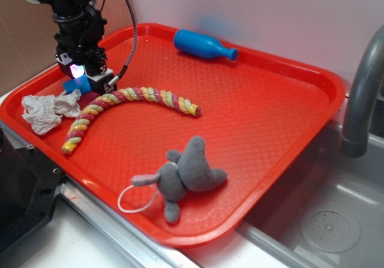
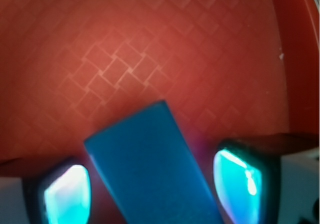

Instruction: Grab the blue block.

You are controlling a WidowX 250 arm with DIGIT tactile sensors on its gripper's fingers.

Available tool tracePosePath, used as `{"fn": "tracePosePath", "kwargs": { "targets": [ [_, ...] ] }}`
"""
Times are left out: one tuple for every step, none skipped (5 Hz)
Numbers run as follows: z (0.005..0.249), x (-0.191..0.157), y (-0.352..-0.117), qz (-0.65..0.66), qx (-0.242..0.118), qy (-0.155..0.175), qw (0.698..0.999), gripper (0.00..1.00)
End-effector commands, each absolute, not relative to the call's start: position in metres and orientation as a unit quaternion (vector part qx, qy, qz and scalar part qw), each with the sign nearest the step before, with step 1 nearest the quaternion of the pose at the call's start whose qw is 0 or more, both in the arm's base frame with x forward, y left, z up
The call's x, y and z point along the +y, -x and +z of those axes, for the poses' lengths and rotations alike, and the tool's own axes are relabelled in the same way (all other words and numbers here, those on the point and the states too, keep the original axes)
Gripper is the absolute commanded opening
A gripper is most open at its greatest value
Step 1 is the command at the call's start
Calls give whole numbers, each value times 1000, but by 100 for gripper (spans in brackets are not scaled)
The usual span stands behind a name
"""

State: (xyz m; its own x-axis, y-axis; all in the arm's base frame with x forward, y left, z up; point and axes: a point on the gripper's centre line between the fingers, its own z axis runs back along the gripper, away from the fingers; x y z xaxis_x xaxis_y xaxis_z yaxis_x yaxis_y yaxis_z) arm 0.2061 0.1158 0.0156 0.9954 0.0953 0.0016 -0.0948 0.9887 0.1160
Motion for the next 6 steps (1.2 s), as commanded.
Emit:
{"fn": "tracePosePath", "kwargs": {
  "targets": [
    [14, 129, -194, 70, 21, -83, 994, 0],
    [16, 131, -183, 73, 20, -88, 993, 0],
    [23, 130, -181, 78, 20, -91, 993, 0],
    [72, 105, -196, 87, -14, -97, 991, 0],
    [124, 75, -214, 104, -48, -58, 992, 0],
    [175, 57, -229, 112, -53, -41, 991, 0]
  ]
}}
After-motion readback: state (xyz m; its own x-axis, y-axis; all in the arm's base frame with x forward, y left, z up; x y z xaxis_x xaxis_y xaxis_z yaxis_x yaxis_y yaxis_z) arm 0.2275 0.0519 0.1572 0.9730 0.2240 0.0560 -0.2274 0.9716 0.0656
